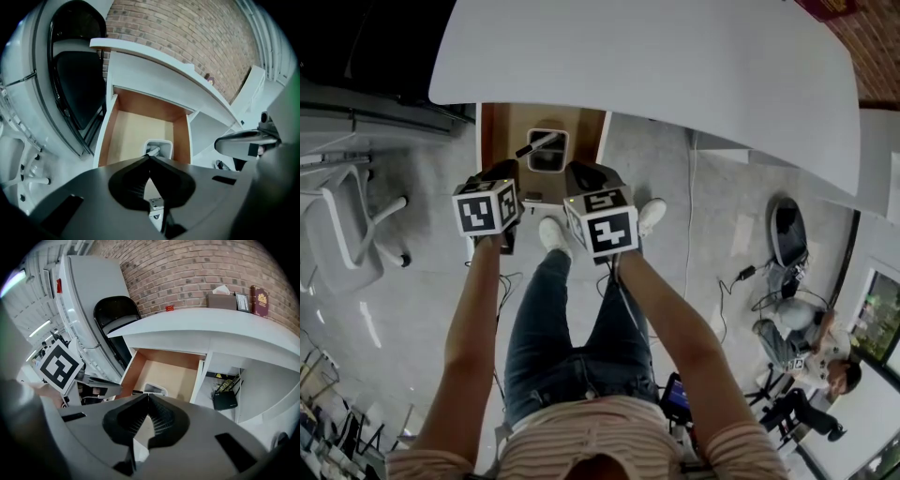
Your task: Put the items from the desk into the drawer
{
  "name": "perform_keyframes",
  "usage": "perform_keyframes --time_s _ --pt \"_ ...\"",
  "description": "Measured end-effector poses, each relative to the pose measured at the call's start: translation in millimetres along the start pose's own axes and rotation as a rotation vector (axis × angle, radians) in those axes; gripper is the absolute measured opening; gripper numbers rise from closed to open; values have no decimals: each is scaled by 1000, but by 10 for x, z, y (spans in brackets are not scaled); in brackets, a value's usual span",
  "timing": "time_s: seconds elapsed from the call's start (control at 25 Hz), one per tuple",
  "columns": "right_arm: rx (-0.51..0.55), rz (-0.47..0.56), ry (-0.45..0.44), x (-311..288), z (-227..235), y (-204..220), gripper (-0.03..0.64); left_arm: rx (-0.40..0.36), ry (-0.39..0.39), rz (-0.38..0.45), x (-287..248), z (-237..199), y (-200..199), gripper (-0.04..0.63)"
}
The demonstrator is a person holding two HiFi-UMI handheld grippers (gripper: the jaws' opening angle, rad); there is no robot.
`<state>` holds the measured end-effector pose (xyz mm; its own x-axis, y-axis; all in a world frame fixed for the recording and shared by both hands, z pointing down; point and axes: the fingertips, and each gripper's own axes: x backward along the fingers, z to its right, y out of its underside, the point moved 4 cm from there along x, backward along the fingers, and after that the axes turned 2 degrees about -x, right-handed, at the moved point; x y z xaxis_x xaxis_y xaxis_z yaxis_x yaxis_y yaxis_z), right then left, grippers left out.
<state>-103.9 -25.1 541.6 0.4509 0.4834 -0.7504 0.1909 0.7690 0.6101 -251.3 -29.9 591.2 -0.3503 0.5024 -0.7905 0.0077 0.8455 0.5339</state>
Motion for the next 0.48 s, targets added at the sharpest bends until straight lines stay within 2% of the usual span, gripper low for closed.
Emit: perform_keyframes --time_s 0.24,0.48 --pt "-4 34 -2 155 -134 -83 17 -22 29 100 310 125 -119 9" --pt "-7 106 -15 339 -242 -252 17 -62 59 255 623 260 -384 9"
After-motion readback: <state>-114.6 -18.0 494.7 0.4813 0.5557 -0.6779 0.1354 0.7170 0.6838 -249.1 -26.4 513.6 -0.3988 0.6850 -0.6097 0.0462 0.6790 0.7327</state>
